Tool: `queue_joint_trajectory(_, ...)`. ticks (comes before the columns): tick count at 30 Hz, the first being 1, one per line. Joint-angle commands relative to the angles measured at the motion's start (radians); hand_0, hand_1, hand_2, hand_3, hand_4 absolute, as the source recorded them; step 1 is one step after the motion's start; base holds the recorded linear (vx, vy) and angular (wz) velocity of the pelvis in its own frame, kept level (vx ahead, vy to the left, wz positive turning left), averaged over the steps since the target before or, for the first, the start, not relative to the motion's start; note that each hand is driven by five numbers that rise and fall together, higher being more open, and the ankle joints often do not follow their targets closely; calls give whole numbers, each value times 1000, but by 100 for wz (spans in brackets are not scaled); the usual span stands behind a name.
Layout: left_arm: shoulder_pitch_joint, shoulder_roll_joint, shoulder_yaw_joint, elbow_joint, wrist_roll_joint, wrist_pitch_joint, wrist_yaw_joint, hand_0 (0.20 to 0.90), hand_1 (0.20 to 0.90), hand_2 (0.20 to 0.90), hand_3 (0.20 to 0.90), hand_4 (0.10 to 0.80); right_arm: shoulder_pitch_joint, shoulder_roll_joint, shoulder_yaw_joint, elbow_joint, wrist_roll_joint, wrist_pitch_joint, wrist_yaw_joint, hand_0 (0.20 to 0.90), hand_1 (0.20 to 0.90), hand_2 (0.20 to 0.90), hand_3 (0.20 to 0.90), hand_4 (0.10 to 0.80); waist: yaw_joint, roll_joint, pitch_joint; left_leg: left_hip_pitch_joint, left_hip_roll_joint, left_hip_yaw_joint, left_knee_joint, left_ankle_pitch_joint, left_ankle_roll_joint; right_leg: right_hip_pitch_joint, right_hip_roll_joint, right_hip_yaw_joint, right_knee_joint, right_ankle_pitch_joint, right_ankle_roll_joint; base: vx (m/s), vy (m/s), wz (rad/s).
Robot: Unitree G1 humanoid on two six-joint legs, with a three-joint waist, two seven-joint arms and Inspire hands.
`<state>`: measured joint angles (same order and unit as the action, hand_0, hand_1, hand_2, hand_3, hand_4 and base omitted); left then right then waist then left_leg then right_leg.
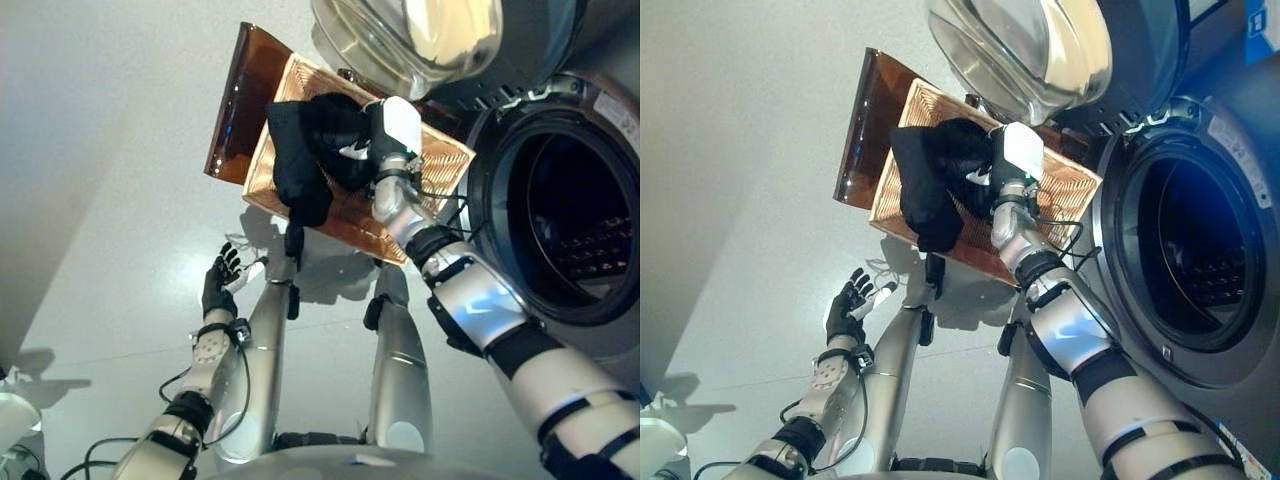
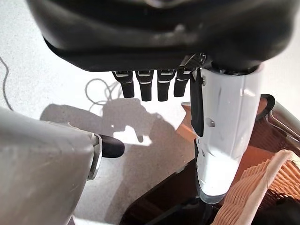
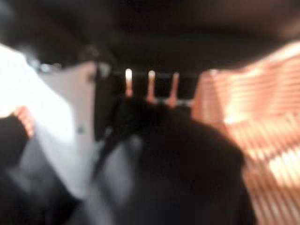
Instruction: Pick up the clothes and place them into the washing machine
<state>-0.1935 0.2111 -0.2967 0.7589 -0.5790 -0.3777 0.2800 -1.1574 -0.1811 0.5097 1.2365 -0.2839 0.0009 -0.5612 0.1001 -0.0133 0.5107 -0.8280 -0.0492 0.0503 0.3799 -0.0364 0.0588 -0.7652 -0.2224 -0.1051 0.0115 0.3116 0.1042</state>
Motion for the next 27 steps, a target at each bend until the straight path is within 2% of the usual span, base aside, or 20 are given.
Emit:
queue_joint_trajectory(1, 91, 37, 4, -86, 27, -35, 4, 900, 900, 900, 900, 800, -64, -18, 34, 13, -11, -11, -4, 200, 200, 200, 200, 300, 33, 72, 4, 27, -23, -1, -239, 157, -69, 5, 14, -34, 50, -75, -13, 0, 0, 0)
queue_joint_trajectory(11, 96, 33, 18, -82, 34, -33, 5, 900, 900, 900, 900, 800, -32, -25, 15, -1, -7, -14, -1, 200, 200, 200, 200, 300, 28, 71, -10, 40, -23, 3, -235, 148, -66, 16, 16, -30, 52, -82, -14, 0, 0, 0)
queue_joint_trajectory(17, 97, 27, 37, -42, 33, -26, 3, 900, 900, 900, 900, 800, 41, -30, -16, -62, 39, -34, 11, 200, 200, 200, 200, 300, 18, 59, -29, 62, -20, 7, -233, 141, -64, 35, 19, -29, 57, -88, -14, 0, 0, 0)
queue_joint_trajectory(27, 104, 8, 87, 32, 18, -14, -8, 900, 900, 900, 900, 800, 316, -90, -95, -387, 155, -97, 70, 200, 200, 200, 200, 300, -19, 14, -83, 149, -14, 3, -245, 129, -63, 131, 25, -37, 49, -107, -12, 34, -39, 1)
